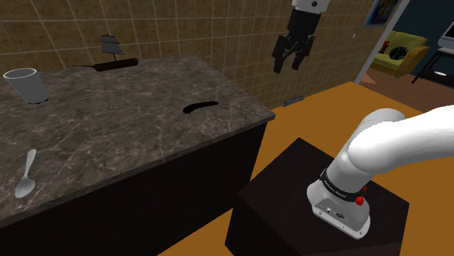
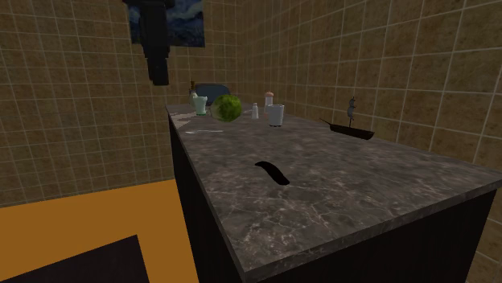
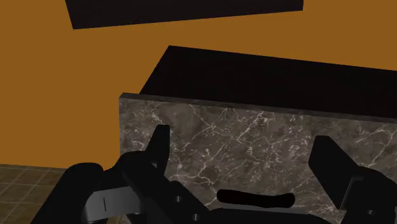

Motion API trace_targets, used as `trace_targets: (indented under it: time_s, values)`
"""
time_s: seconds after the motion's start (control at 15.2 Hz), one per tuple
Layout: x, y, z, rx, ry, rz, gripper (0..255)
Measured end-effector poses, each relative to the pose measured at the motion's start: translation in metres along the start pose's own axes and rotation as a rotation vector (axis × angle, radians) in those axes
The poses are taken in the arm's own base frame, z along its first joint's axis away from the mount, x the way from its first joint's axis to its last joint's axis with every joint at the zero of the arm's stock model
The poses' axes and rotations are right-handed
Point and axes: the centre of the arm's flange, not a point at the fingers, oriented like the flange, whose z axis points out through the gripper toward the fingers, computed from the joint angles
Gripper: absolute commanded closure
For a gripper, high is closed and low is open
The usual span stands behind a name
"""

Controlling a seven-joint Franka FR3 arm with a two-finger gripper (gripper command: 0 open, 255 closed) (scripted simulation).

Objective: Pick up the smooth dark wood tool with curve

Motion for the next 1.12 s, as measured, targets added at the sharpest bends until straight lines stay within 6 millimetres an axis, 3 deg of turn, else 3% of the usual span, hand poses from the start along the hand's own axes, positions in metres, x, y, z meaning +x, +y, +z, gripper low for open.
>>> trace_targets:
  time_s: [0.2,0.66,1.12]
  values:
    - [0.014,0.004,0.008,0.001,-0.002,-0.048,0]
    - [0.088,0.018,0.055,0.003,-0.013,-0.331,0]
    - [0.166,0.001,0.106,0.005,-0.022,-0.627,0]
